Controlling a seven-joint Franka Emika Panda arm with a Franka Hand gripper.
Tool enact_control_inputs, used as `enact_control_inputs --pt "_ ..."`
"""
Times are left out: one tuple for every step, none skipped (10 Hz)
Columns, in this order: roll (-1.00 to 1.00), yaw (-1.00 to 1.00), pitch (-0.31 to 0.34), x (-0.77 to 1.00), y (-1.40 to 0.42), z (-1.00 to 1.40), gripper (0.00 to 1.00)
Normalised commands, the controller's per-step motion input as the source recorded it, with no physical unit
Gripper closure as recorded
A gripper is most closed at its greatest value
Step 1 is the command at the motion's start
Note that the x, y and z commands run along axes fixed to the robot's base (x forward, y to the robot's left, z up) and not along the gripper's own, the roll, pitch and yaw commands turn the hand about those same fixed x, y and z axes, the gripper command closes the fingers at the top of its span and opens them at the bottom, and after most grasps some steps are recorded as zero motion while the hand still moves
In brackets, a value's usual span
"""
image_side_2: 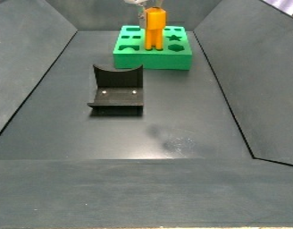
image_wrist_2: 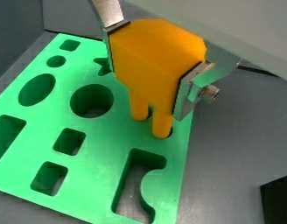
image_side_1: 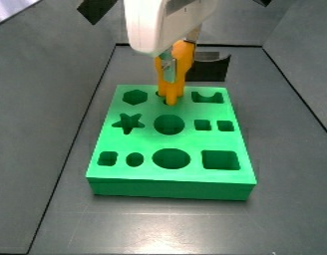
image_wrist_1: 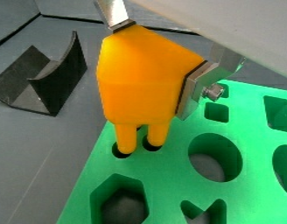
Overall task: Pick up the 3 prong object. Move up. Move to above the board. Insert the 3 prong object.
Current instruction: Insert the 3 prong object.
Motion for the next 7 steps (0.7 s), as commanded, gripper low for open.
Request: enact_control_inputs --pt "0.00 0.00 0.000 -0.10 0.13 -0.21 1.00" --pt "-0.01 0.00 -0.020 -0.11 0.09 -0.22 1.00" --pt "-0.04 0.00 -0.050 -0.13 0.01 -0.22 1.00" --pt "-0.06 0.00 -0.073 -0.23 0.00 -0.25 1.00" --pt "-0.09 0.00 -0.094 -0.15 0.00 -0.23 1.00" --pt "-0.10 0.00 -0.106 -0.09 0.00 -0.24 1.00" --pt "-0.09 0.05 -0.113 0.00 0.00 -0.33 1.00"
